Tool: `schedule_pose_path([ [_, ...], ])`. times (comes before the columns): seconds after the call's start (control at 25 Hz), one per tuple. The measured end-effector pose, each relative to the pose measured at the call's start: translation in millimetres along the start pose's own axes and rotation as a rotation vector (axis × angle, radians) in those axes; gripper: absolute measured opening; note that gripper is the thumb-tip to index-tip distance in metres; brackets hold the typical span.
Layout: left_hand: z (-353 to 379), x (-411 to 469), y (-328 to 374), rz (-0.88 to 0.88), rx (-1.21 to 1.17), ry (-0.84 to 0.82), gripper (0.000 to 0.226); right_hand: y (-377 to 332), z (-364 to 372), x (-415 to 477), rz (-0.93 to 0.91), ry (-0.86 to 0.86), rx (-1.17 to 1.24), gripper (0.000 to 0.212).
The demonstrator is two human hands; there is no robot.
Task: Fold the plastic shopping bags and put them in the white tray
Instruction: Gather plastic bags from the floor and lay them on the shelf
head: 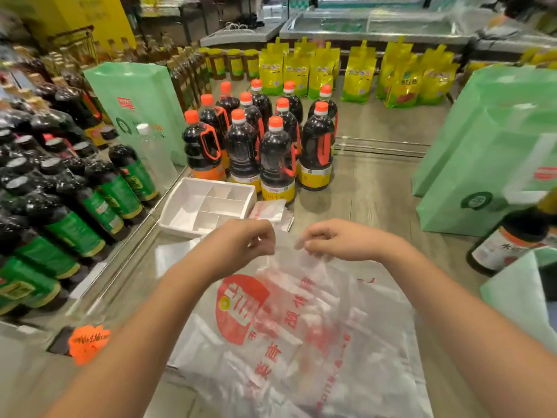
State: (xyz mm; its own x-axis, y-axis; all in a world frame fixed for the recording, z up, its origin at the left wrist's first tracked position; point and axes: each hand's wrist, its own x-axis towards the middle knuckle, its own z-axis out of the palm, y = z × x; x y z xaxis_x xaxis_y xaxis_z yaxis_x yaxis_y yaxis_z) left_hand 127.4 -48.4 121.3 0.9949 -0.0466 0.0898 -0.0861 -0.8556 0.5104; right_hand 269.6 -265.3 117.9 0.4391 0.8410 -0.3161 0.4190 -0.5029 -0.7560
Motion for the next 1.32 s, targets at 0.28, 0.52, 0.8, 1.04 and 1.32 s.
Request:
schedule_pose_path([
  [0.28, 23, 28, 8, 0.006, 0.019, 0.014, 0.014, 2, -1, -30, 0.0, 0.04, -0.004, 0.025],
  [0.52, 22, 50, -3, -0.044, -0.005, -0.105, 0.032, 10, -14, -24, -0.005, 0.07, -0.135, 0.015],
  [0.8, 6, 58, -41, -0.092, 0.236, -0.436, 0.018, 40, -25, -24, 0.178, 0.06, -0.268, 0.021],
  [1.04, 1, 68, -54, -0.253, 0.384, -0.532, 0.046, 82, -30, -27, 0.377, -0.038, -0.462, 0.028],
  [1.32, 32, 71, -64, -0.249, 0.555, -0.513, 0.048, 102, -18, -22, 0.41, 0.057, -0.594, 0.013],
])
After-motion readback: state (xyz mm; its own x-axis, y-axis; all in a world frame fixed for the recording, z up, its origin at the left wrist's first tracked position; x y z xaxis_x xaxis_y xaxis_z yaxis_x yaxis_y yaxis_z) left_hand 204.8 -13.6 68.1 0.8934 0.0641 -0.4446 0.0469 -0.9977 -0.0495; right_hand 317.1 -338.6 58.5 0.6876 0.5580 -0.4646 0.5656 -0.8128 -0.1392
